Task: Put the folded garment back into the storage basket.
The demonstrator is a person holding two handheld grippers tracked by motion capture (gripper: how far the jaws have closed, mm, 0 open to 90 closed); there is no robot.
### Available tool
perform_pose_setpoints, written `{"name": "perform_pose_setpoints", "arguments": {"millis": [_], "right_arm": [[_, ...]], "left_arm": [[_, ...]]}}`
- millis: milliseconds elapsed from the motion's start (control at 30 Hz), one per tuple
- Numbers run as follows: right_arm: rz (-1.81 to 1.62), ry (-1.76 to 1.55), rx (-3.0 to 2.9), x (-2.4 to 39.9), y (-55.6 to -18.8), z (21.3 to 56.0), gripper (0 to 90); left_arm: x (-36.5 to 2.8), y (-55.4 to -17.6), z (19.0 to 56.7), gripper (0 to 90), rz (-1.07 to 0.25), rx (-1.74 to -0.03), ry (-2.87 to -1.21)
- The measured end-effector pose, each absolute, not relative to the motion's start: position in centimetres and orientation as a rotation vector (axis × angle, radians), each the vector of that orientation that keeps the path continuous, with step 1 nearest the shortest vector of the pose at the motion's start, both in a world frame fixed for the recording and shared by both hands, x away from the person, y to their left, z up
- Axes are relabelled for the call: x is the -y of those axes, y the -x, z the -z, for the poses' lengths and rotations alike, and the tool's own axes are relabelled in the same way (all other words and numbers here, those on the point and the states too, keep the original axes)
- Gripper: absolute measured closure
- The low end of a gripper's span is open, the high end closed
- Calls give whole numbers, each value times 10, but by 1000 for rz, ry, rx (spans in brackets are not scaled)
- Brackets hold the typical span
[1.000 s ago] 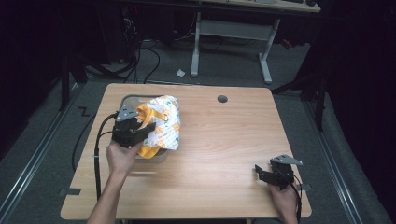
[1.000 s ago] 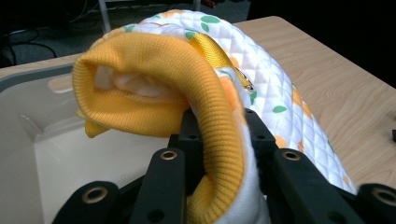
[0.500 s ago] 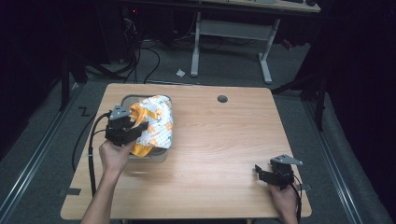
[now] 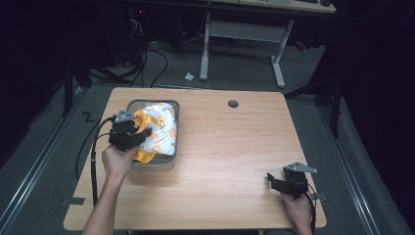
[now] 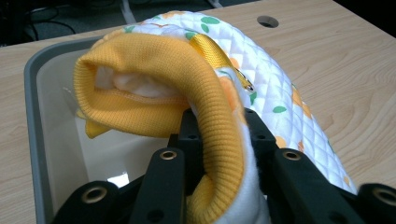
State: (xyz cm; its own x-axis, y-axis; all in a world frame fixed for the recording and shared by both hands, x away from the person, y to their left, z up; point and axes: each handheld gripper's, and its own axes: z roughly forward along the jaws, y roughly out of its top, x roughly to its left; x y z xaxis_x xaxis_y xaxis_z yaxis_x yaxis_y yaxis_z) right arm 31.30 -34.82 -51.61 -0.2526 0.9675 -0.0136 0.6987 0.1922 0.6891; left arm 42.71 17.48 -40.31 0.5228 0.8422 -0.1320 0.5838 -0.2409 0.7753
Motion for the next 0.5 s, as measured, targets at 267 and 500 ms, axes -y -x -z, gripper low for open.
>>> {"name": "perform_pose_setpoints", "arguments": {"millis": [267,500], "right_arm": [[-797,-1555,-2024,348,-313,516,285],[-798,-1555,-2024,348,-313,516,285]], "left_arm": [[-175,-436,413,732,-391,-1197,-1965],[-172,-444,421,732,-379,-1211,-1990]]}}
